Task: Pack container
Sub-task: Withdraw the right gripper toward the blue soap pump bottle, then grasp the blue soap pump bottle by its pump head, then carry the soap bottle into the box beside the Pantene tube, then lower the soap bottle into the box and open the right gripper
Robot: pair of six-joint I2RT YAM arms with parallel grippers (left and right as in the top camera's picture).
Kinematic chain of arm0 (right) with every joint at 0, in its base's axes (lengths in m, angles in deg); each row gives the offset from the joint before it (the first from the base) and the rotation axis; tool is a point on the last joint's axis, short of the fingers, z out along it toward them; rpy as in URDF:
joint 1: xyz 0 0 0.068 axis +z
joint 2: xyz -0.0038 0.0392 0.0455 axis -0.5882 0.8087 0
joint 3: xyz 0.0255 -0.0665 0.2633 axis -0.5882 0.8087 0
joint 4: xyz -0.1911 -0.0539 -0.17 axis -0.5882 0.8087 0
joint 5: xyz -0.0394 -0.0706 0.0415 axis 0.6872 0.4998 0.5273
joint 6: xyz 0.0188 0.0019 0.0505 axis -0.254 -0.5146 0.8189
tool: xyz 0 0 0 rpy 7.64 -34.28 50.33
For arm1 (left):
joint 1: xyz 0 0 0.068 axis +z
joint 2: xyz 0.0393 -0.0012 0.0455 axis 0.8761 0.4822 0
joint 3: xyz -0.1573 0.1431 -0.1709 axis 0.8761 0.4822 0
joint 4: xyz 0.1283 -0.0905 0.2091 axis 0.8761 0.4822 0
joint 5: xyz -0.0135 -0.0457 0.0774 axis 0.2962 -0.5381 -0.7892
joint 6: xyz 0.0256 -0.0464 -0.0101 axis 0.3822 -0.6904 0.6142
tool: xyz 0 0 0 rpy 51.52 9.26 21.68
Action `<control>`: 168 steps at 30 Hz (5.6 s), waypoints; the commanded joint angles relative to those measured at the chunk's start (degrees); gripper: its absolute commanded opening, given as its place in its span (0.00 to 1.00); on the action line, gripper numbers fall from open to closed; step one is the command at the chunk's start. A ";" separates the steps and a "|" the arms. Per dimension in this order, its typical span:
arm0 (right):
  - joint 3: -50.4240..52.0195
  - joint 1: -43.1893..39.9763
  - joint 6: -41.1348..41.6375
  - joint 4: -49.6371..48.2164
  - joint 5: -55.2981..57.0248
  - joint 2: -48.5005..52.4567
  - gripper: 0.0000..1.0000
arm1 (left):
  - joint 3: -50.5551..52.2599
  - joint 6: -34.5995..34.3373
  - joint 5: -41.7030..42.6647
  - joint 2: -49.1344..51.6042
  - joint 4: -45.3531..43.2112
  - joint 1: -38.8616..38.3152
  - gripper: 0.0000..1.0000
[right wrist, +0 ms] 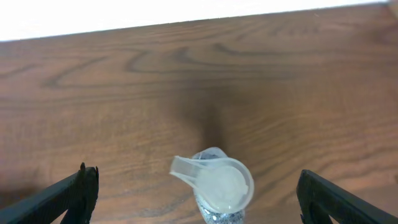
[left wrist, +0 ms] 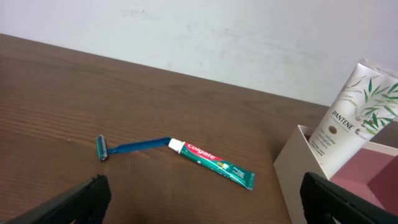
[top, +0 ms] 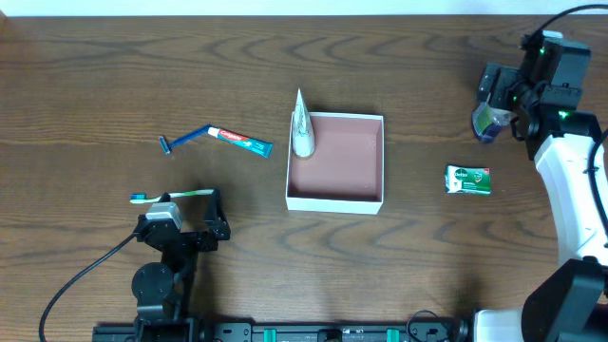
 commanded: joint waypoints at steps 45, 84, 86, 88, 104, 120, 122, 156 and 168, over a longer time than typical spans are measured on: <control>0.17 -3.54 -9.51 -3.41 -10.03 9.90 0.01 | 1.44 0.76 0.81 0.02 1.18 0.24 0.98; -1.73 33.42 -0.44 -5.81 -13.92 -7.17 0.01 | 1.44 0.76 0.81 0.02 1.18 0.24 0.98; -1.73 35.17 -0.26 -5.84 -11.45 -5.57 0.01 | 1.44 0.74 0.81 0.02 1.18 0.24 0.98; -1.73 36.63 0.15 -5.84 -9.09 -4.13 0.01 | 1.44 0.76 0.81 0.02 1.18 0.24 0.98; -1.73 39.47 0.70 -9.22 -5.18 4.20 0.01 | 1.44 0.76 0.81 0.02 1.18 0.24 0.98; -1.73 40.96 0.28 -14.91 -5.18 10.78 0.01 | 1.44 0.76 0.81 0.02 1.18 0.24 0.98; -1.73 40.96 -0.17 -15.43 -5.18 10.78 0.01 | 1.44 0.76 0.81 0.02 1.18 0.24 0.98; -1.77 39.45 2.14 -1.86 -5.60 -1.95 0.62 | 1.44 0.76 0.81 0.02 1.18 0.24 0.98; -1.73 39.58 8.96 18.60 -7.19 -1.95 0.08 | 1.44 0.76 0.81 0.02 1.18 0.24 0.98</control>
